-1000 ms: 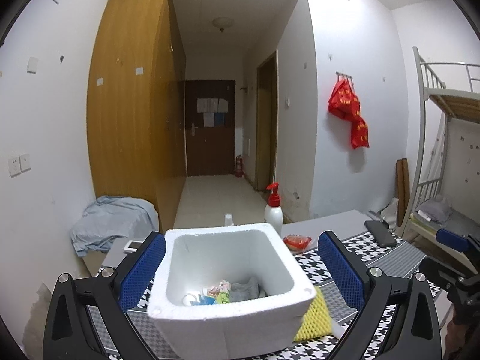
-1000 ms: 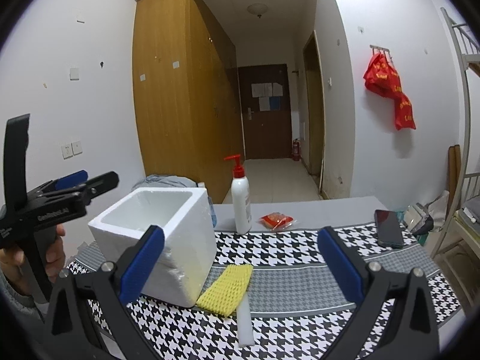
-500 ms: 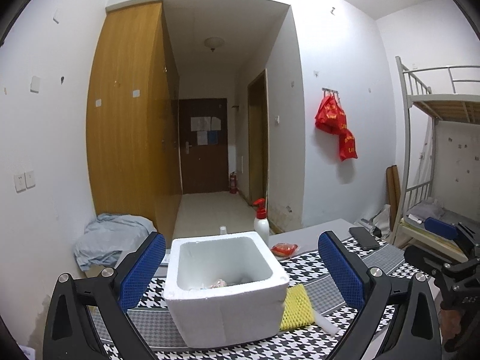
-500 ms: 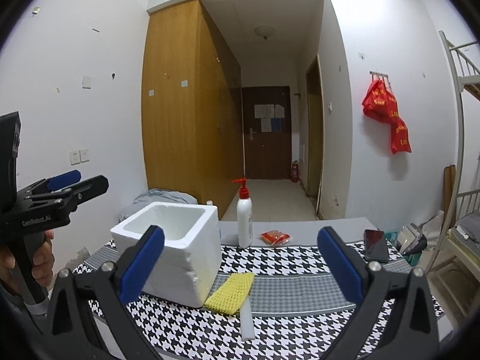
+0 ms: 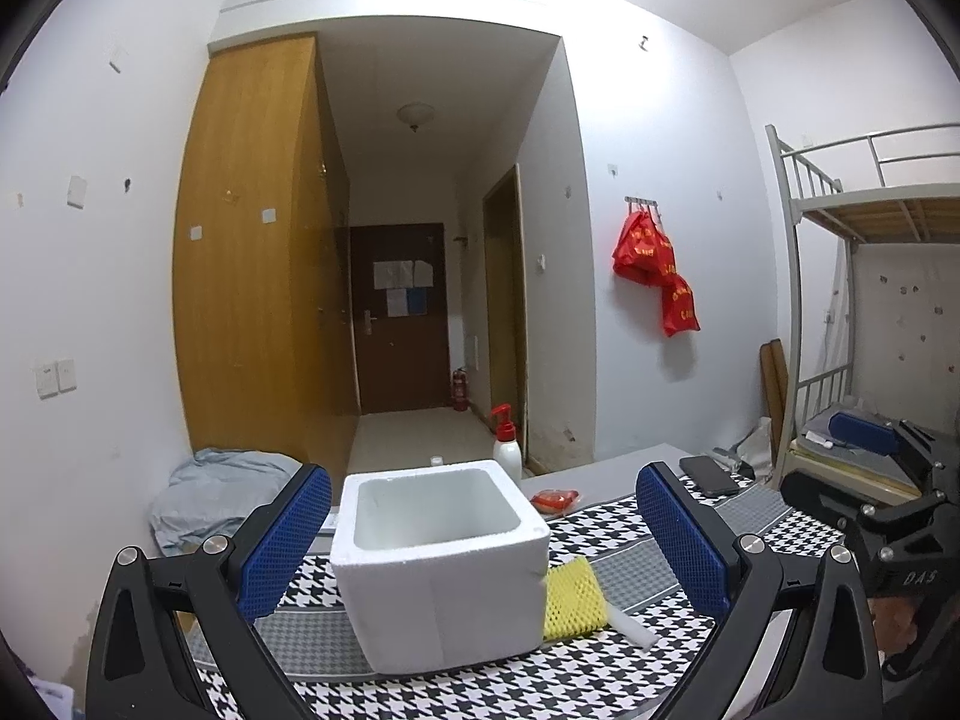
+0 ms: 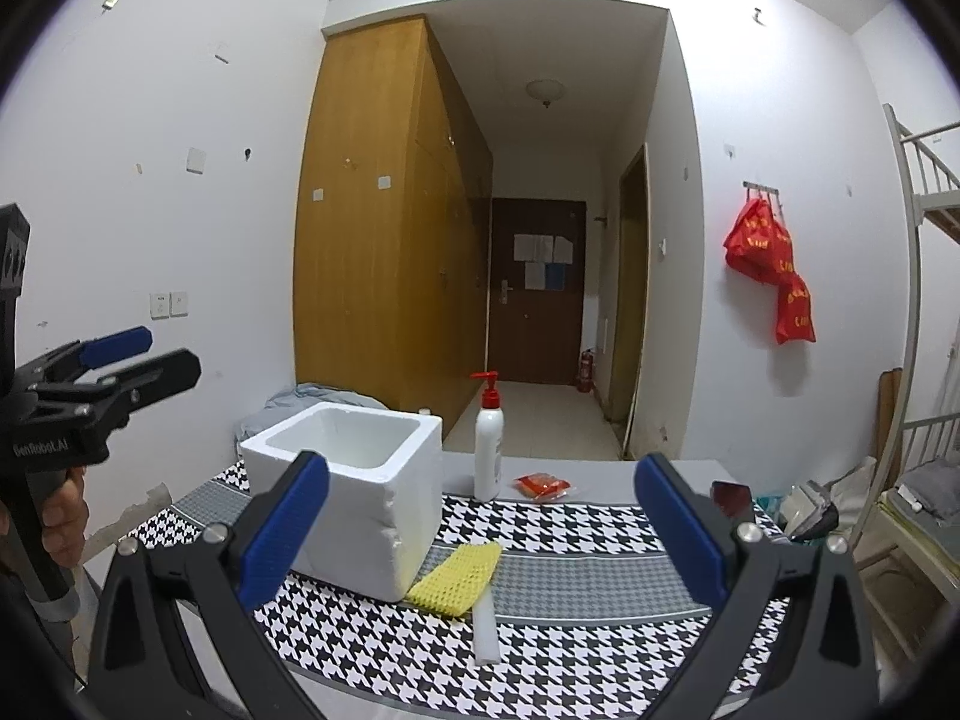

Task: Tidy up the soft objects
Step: 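Withdraw both grippers from the foam box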

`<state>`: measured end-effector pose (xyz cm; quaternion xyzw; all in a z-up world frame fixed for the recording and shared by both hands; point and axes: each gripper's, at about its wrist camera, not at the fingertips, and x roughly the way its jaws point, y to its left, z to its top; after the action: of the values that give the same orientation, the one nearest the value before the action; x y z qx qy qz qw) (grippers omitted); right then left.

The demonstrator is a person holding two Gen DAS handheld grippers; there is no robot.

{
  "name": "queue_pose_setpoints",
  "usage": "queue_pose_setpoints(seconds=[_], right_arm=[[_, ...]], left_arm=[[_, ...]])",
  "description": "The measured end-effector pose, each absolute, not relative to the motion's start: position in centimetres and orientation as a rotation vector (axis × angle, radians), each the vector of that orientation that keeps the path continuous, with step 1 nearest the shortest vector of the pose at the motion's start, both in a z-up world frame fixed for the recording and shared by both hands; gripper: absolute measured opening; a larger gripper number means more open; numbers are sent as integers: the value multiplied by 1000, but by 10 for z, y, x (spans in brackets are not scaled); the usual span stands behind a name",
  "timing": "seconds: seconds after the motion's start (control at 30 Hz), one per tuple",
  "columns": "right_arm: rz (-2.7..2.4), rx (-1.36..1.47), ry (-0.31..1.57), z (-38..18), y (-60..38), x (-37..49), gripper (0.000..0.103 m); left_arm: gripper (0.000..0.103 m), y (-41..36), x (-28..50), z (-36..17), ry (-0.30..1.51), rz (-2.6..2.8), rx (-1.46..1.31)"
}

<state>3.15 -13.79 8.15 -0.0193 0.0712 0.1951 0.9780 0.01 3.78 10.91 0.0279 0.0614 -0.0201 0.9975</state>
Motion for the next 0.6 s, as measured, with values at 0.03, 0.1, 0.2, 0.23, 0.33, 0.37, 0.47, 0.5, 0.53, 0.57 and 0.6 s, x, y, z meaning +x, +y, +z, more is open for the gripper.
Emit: queue_pose_setpoints(seconds=[0.03, 0.1, 0.2, 0.23, 0.33, 0.37, 0.47, 0.5, 0.53, 0.57, 0.6], right_arm=[[392, -39, 142, 81, -138, 30, 103], [386, -44, 135, 78, -138, 28, 103], [386, -39, 124, 73, -139, 25, 103], [387, -37, 124, 72, -139, 24, 103], [393, -42, 126, 65, -137, 22, 103], [393, -45, 127, 62, -138, 21, 103], [392, -59, 131, 52, -136, 19, 103], [393, -58, 134, 50, -136, 19, 103], [396, -56, 136, 47, -136, 18, 103], [402, -56, 139, 45, -135, 18, 103], [406, -56, 141, 42, -135, 19, 103]], left_arm=[[102, 37, -2, 105, 117, -38, 56], [102, 37, -6, 100, 109, -34, 48], [102, 37, -9, 92, 100, -37, 39], [102, 37, -9, 88, 101, -35, 37], [102, 37, -10, 78, 104, -22, 20], [102, 36, -10, 73, 108, -14, 18], [102, 36, -6, 63, 115, -27, -6], [102, 36, -3, 59, 124, -32, -24], [102, 37, -2, 56, 127, -38, -37], [102, 37, -1, 53, 128, -45, -48], [102, 37, 1, 50, 128, -45, -58]])
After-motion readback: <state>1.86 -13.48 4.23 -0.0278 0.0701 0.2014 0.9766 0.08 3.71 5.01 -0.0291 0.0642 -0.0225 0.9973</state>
